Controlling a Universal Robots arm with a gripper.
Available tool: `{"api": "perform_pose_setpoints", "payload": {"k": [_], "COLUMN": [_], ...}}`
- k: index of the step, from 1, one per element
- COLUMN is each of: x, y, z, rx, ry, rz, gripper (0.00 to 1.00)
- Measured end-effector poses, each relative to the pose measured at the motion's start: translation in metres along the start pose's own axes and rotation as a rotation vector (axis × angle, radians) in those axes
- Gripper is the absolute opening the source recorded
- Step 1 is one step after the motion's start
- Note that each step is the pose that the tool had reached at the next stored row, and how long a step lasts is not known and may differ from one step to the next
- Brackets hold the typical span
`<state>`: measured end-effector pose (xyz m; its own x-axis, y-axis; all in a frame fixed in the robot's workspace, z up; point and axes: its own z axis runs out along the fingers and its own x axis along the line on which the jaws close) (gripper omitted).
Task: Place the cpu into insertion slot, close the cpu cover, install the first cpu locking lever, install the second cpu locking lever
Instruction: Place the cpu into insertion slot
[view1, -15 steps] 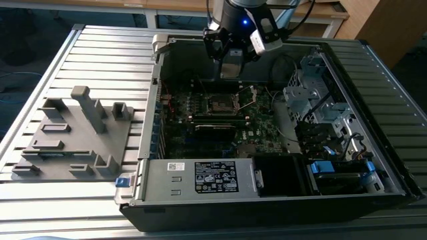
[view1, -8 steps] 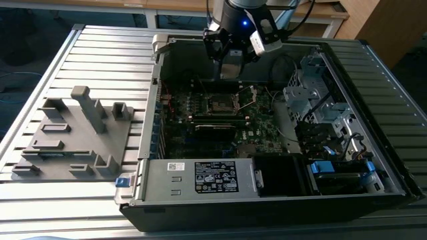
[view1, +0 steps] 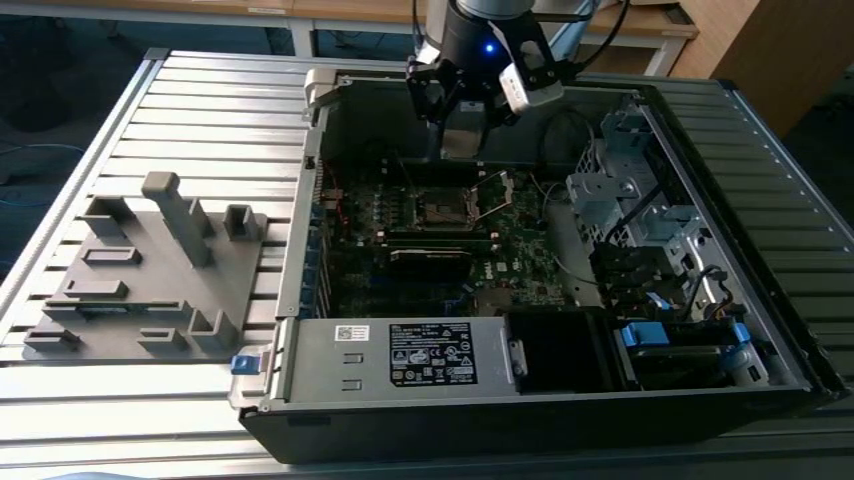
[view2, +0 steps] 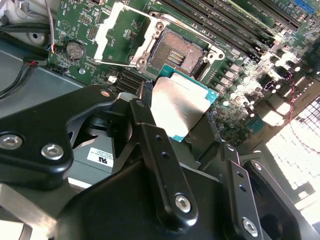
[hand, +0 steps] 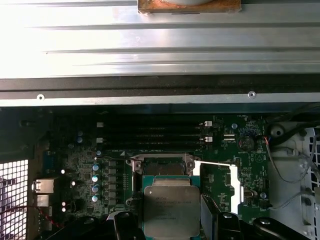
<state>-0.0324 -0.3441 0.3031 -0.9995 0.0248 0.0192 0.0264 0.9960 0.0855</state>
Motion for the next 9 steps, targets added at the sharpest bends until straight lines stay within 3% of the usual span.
{"api": "perform_pose_setpoints", "payload": {"k": [9], "x": [0.0000], "y": [-0.0001], "z": [0.0013], "rx": [-0.0001], "ry": [-0.0001], "rz": [0.000], "gripper": [0.54]}}
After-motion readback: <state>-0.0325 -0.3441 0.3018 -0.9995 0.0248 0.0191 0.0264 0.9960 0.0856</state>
